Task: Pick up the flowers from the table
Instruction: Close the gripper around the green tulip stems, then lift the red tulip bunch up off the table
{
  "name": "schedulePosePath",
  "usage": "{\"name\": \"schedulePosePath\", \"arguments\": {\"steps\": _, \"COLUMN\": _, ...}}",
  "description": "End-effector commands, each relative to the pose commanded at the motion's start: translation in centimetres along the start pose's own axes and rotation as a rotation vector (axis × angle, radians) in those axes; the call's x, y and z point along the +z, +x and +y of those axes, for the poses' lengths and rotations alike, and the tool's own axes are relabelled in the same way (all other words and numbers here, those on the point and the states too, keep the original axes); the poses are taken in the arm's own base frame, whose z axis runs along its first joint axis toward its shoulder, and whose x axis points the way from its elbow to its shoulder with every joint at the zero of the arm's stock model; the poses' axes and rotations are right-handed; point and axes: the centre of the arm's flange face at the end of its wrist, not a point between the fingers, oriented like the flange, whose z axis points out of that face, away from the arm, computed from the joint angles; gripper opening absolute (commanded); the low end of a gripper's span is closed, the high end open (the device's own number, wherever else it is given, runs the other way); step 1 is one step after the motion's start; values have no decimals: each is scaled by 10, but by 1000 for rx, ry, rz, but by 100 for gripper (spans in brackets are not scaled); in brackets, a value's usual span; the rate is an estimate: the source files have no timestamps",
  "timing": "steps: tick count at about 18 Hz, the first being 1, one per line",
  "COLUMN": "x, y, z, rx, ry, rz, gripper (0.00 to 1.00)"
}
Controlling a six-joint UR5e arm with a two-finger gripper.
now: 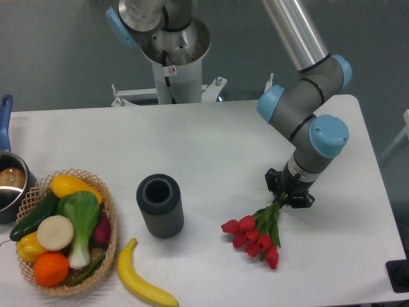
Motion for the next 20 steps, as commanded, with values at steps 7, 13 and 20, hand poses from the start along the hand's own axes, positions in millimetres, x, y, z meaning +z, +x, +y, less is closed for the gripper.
{"name": "schedulePosePath", "arguments": {"steps": 7, "x": -89, "y": -2, "z": -15, "rx": 24, "ry": 38, "rz": -147, "gripper": 15}}
{"name": "schedulePosePath", "arguments": {"steps": 13, "x": -180, "y": 8, "z": -16, "rx": -53, "ry": 147, "rz": -275, "gripper": 15}}
{"name": "schedulePosePath", "arguments": {"steps": 20, "x": -237, "y": 13, "z": -1, "rx": -126, "ry": 591, "rz": -236, "gripper": 15}}
